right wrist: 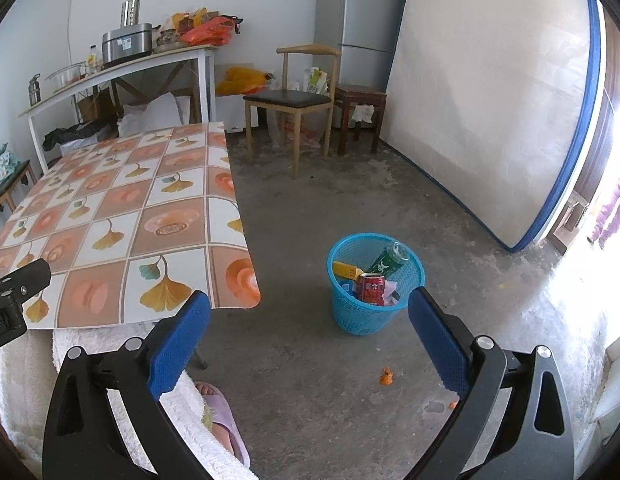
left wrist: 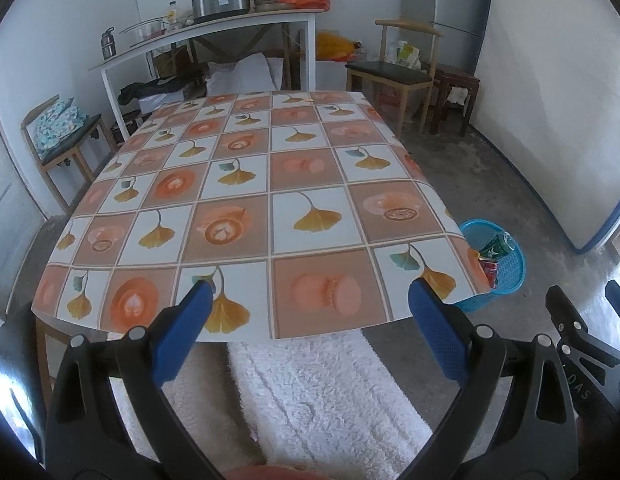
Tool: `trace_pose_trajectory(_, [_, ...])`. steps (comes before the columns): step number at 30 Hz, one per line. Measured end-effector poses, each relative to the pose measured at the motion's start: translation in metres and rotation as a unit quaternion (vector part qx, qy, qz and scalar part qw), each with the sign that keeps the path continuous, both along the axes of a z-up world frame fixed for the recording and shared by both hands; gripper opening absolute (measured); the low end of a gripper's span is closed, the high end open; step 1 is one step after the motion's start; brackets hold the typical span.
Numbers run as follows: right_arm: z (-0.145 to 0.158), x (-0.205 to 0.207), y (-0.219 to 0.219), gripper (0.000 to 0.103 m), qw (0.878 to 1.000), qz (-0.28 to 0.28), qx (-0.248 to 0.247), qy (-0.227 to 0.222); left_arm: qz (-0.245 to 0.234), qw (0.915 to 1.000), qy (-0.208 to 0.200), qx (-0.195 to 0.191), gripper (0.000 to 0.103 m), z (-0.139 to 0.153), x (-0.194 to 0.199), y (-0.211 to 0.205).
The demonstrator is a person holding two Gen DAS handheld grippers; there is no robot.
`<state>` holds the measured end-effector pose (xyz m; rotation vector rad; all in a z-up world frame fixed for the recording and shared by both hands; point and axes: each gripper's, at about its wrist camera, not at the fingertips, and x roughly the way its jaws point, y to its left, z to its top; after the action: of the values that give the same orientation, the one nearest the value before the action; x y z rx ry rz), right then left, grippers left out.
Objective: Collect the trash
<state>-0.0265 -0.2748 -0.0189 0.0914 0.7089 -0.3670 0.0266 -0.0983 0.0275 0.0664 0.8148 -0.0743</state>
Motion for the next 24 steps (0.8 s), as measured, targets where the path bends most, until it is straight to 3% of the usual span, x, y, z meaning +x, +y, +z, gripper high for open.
trace_pose_trajectory(24, [0.0053, 0.004, 0.0019, 0.096, 1.0, 0.003, -0.005, -0.002, 0.007, 1.0, 0.003, -0.001, 0.094, -0.0032, -0.0002, 0.0065])
